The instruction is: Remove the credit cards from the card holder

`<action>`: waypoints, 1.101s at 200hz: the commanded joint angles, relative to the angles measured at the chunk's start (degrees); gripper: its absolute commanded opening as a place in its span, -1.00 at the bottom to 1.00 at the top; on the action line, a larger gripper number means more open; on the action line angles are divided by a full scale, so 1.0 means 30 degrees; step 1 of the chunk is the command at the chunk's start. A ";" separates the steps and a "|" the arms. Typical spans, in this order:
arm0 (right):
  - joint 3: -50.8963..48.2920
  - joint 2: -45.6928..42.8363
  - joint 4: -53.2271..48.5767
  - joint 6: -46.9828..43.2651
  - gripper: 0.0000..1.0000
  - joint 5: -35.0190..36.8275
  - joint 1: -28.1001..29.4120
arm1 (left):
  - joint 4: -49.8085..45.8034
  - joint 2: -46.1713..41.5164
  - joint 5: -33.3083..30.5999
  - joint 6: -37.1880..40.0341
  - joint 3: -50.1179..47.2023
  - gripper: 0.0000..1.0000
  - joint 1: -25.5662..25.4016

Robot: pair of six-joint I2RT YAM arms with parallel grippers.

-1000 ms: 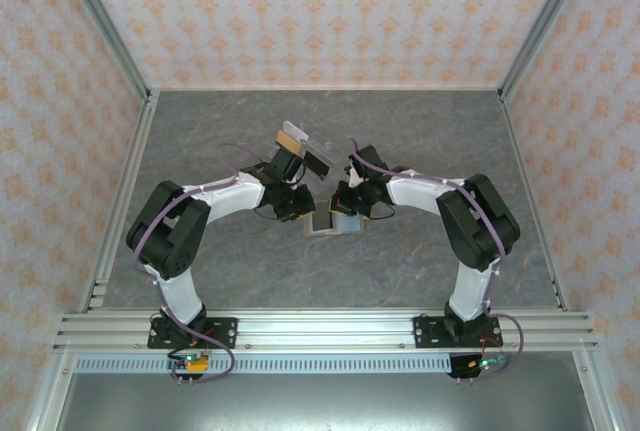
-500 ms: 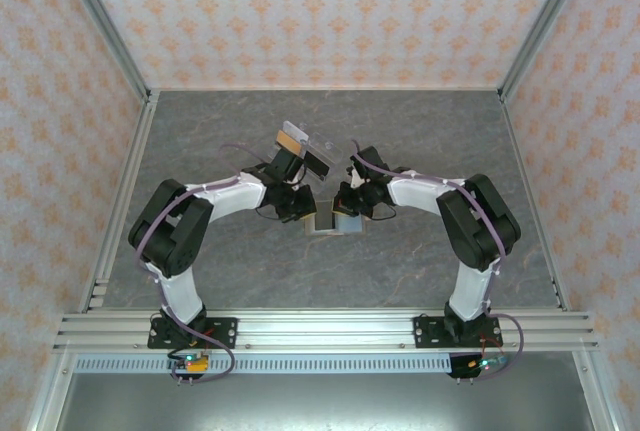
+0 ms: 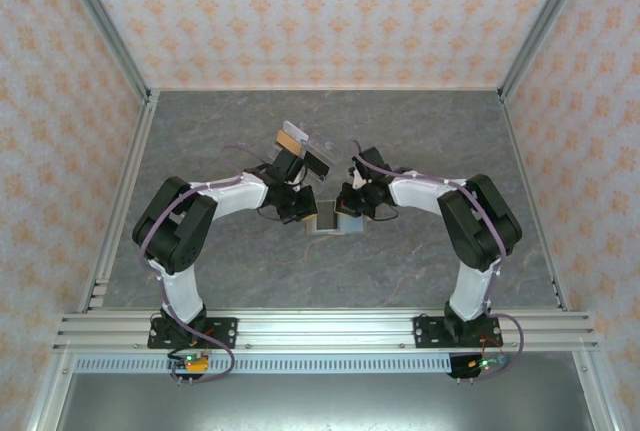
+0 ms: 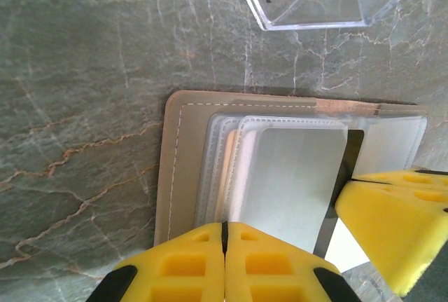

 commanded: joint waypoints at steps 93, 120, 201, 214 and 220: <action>-0.0654 -0.0426 0.0341 0.0021 -0.59 -0.0534 -0.0586 | -0.1445 -0.0461 -0.0758 0.0593 0.0804 -0.84 -0.0076; -0.0566 -0.0245 0.0339 0.0056 -0.52 -0.0620 -0.0561 | -0.1418 -0.1088 -0.0473 0.0829 0.1213 -0.80 -0.0148; -0.0302 0.0191 0.0244 -0.0005 -0.50 -0.0975 -0.0586 | -0.0993 0.0241 -0.0146 0.0634 0.1768 -0.83 -0.0508; -0.0272 0.0233 0.0280 -0.0032 -0.50 -0.1028 -0.0582 | -0.0944 0.0552 -0.0154 0.0494 0.1710 -0.83 -0.0540; -0.0245 0.0285 0.0293 -0.0029 -0.50 -0.1081 -0.0587 | -0.0915 0.0682 -0.0175 0.0421 0.1651 -0.84 -0.0538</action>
